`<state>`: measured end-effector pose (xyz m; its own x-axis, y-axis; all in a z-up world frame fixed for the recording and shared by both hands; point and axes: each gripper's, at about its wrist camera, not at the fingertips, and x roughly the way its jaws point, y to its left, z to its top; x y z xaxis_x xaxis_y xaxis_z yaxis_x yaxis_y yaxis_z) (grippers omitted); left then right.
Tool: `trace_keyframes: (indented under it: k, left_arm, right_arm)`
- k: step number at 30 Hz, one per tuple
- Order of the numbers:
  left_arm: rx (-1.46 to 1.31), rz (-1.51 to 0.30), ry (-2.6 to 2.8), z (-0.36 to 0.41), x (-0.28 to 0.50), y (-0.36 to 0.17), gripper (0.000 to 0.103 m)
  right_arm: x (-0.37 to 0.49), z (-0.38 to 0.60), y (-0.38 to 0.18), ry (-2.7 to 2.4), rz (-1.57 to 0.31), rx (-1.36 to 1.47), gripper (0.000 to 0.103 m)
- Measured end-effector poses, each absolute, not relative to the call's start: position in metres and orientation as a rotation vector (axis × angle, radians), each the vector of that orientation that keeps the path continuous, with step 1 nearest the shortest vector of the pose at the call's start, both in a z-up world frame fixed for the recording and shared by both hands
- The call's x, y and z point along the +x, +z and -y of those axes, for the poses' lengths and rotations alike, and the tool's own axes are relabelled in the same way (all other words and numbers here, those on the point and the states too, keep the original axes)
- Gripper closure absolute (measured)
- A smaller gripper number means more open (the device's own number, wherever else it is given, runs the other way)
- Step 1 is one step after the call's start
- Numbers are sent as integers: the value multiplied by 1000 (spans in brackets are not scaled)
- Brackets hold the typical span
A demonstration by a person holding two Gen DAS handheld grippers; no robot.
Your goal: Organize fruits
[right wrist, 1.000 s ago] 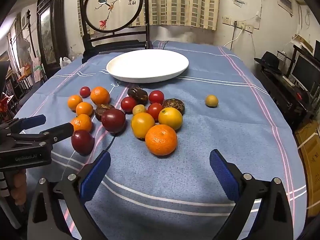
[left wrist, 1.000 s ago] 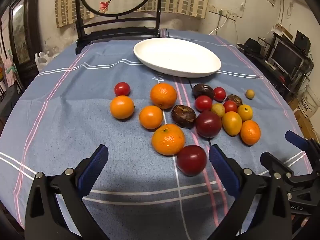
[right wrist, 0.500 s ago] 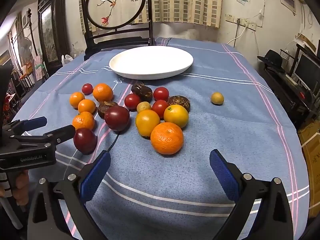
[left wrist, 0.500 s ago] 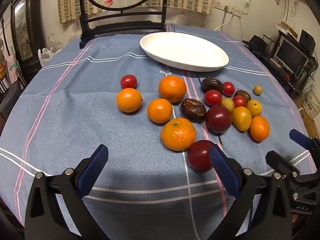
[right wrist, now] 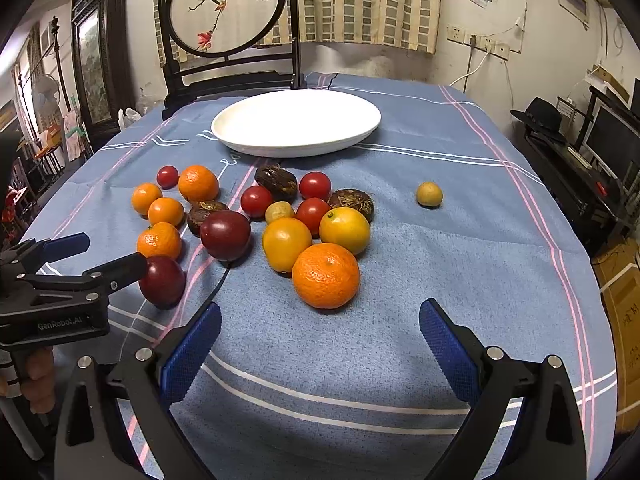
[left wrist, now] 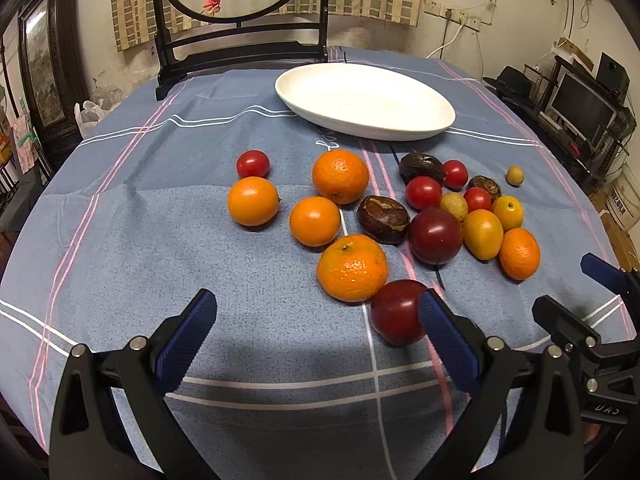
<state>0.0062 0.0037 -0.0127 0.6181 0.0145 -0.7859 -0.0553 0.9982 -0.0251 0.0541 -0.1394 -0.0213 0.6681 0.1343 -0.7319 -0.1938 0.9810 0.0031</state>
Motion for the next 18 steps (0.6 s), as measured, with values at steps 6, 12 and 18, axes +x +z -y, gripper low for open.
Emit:
trace_keyframes:
  k: [6, 12, 18]
  left_arm:
    - [-59, -900, 36, -6, 5, -15, 4]
    - [-69, -896, 41, -6, 4, -15, 4]
    - [-79, -899, 46, -7, 2, -15, 4]
  right_arm:
    - [52, 139, -23, 188, -820, -83, 4]
    - [50, 138, -22, 192, -819, -80, 4]
    - [47, 138, -22, 197, -822, -77, 4]
